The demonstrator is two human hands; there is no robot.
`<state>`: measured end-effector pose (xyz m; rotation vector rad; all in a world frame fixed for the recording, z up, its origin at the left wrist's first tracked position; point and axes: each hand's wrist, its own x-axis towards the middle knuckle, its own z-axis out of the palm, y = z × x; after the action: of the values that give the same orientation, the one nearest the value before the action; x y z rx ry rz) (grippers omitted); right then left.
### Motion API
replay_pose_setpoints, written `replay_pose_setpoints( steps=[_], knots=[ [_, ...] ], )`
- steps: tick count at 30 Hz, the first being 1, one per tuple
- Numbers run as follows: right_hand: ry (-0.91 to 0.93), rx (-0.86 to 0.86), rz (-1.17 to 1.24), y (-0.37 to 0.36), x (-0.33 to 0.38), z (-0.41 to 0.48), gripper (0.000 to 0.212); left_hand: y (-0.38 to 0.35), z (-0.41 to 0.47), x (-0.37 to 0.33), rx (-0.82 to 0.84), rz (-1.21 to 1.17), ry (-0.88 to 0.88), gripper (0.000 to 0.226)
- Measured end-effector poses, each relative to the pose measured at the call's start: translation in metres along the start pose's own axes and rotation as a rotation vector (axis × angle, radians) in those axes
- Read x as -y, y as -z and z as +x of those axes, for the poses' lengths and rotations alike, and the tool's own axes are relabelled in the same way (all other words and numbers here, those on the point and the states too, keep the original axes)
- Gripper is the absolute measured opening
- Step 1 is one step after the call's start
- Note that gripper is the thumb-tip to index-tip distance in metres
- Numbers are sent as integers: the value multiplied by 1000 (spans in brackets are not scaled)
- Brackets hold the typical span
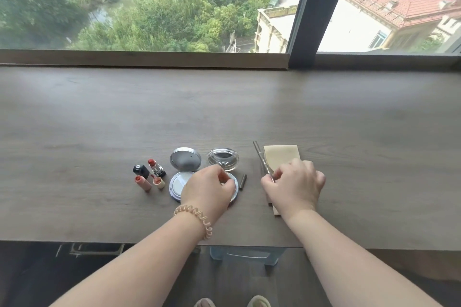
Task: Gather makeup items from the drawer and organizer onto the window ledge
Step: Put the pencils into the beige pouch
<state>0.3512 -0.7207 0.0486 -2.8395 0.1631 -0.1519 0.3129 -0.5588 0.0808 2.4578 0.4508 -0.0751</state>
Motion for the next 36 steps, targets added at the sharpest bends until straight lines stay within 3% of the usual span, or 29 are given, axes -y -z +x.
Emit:
replay_pose_setpoints(
  steps=[4,9,12,14,19,28,36],
  knots=[
    [-19,12,445,47,-7,7,13,18,4,-18,18,-129,-70,17],
    [-58,164,958,102,6,18,10,40,13,-40,15,-164,-322,63],
    [-13,175,1122,131,15,20,11,54,17,-53,115,-169,-385,34],
    [-4,164,1180,145,17,22,9,59,16,-58,201,-271,-388,16],
    [-123,120,1298,156,17,25,16,65,11,-68,424,-598,-368,3],
    [-354,368,1596,150,23,22,17,69,13,-73,431,-535,-433,15],
    [-347,339,1411,140,35,21,26,72,14,-74,412,-468,-387,18]
  ],
)
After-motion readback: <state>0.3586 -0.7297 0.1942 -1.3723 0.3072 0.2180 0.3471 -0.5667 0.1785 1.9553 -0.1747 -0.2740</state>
